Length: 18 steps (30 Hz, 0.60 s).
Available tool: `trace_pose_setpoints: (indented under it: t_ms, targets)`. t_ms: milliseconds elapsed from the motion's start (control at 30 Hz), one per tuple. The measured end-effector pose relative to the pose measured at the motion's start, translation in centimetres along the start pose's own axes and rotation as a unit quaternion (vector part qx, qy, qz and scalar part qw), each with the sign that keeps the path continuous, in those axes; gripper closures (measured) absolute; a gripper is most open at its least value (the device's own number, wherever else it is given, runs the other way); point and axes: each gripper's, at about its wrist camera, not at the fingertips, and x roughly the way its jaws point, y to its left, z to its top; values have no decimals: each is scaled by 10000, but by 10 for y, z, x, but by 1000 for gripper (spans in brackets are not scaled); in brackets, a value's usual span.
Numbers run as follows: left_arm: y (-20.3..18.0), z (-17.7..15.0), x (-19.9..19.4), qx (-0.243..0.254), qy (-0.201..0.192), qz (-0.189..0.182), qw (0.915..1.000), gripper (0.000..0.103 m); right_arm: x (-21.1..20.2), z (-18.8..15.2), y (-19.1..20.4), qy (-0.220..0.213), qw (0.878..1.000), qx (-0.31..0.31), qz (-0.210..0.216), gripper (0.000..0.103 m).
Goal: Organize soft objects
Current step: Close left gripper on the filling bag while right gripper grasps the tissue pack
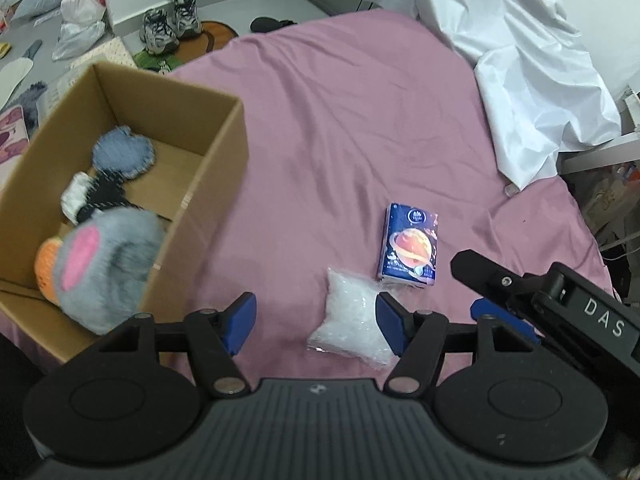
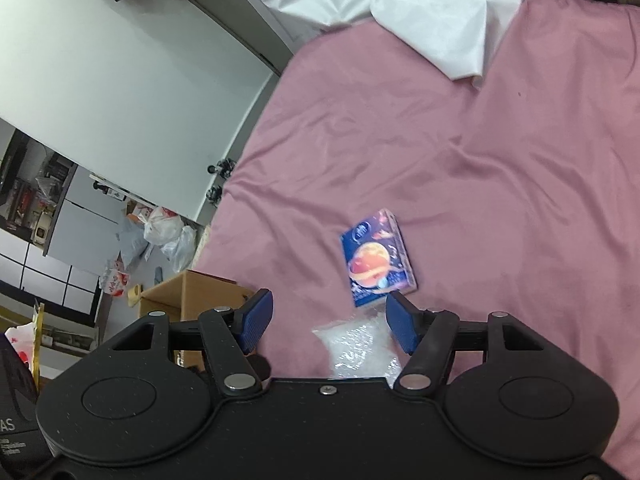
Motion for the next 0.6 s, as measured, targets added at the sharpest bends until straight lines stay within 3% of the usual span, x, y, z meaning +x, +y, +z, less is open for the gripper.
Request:
trace_pose_setpoints:
  t_ms: [433, 600]
  targets:
    - [-8, -9, 62, -475, 518, -30, 9975, 49, 32, 8, -23, 265, 9992, 295, -90, 40]
    - [0, -9, 78, -722, 667, -256, 9948, 52, 46, 10, -22, 270, 9992, 206, -195, 40]
